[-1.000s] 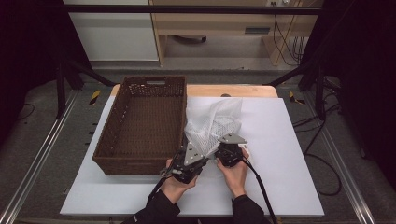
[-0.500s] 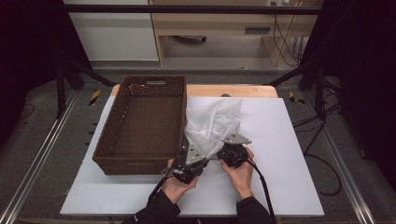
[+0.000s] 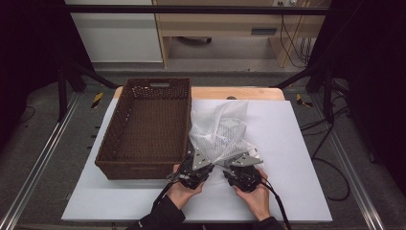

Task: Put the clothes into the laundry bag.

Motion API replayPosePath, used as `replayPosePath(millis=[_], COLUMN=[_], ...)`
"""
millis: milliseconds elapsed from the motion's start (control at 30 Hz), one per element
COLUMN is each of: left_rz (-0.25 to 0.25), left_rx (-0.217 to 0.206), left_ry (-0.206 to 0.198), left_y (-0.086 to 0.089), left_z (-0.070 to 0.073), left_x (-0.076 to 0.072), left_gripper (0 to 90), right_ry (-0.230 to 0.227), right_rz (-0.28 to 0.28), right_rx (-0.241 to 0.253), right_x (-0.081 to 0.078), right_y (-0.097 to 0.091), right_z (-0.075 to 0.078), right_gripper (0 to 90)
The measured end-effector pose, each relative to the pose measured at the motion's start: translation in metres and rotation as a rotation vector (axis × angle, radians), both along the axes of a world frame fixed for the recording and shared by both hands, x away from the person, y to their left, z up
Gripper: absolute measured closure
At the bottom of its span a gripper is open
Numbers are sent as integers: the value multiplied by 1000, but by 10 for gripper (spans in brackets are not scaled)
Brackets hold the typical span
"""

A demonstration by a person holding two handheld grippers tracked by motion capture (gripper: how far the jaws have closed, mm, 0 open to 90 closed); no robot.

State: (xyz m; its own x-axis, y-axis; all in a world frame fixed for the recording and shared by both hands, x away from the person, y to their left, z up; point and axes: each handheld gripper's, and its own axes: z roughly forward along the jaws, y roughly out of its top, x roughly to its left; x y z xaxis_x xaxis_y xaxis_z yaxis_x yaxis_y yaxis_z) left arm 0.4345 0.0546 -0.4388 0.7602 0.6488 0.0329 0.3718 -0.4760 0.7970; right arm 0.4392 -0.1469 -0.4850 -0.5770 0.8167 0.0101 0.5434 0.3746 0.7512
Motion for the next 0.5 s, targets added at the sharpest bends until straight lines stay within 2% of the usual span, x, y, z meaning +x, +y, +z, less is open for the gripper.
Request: replayPosePath(millis=[67,133,233,300,433,500], left_rz=[-1,-1,2,1,-1,-3], left_rx=[-3,-5,-8,-11,-12,-13], left_ry=[-1,3,1,-4,-13,-6], left_y=[0,1,1,2,1,1], left_z=[0,0,1,2,4,3], left_x=[0,1,1,0,-1,-1], left_gripper=[879,879,879,879,879,879], right_ry=[-1,11,40,38,85,90], right_rz=[-21,-36,-9,30,87,85], right_rx=[-3,5,33,62,117,85], right_x=[1,-1,-7,-18,-34,-34], right_y=[-4,-7,-11,-14,-15,-12], right_z=[1,2,8,16,25,20], right_gripper=[822,878,885,885,881,839])
